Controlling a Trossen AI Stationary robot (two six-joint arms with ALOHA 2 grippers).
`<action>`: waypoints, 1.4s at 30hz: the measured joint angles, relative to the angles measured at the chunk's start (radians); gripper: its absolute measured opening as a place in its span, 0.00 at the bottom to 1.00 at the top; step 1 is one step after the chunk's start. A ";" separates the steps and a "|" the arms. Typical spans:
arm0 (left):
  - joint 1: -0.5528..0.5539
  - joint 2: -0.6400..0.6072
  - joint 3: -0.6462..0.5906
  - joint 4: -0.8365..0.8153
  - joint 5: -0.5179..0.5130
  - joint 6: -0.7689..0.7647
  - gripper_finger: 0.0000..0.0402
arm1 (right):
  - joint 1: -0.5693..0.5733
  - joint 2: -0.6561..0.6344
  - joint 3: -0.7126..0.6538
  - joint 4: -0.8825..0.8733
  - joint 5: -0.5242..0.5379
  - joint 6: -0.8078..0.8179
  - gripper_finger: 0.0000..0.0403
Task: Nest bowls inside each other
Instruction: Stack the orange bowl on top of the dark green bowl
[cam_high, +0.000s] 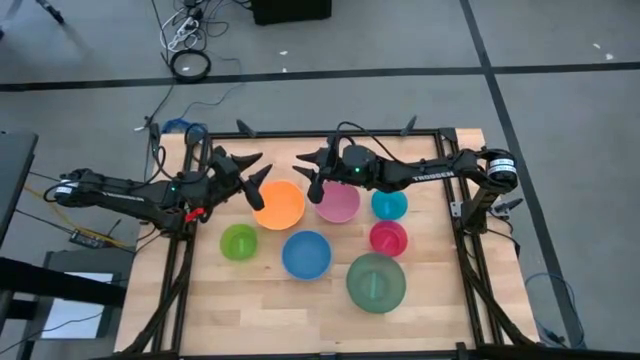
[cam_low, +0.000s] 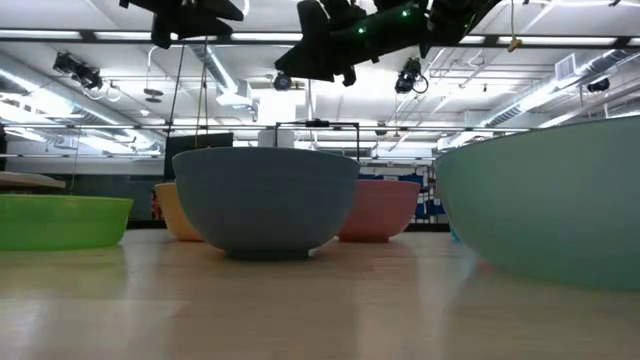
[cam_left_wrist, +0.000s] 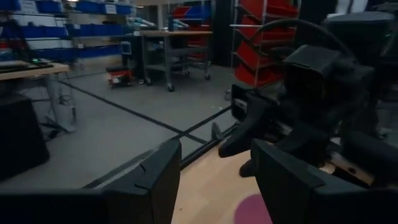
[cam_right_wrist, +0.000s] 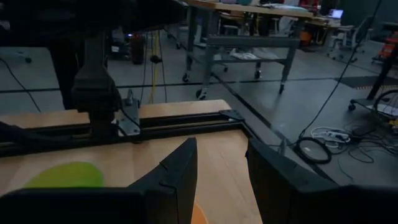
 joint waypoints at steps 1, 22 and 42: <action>0.000 0.000 0.000 0.001 0.035 0.001 0.51 | 0.000 0.000 0.000 0.000 0.001 0.000 0.32; 0.002 0.035 0.000 -0.088 0.013 -0.146 0.51 | 0.000 0.000 0.001 -0.043 0.003 -0.011 0.32; 0.057 0.150 0.219 -0.973 -0.030 -0.452 0.52 | -0.046 0.343 0.717 -1.064 -0.089 0.301 0.48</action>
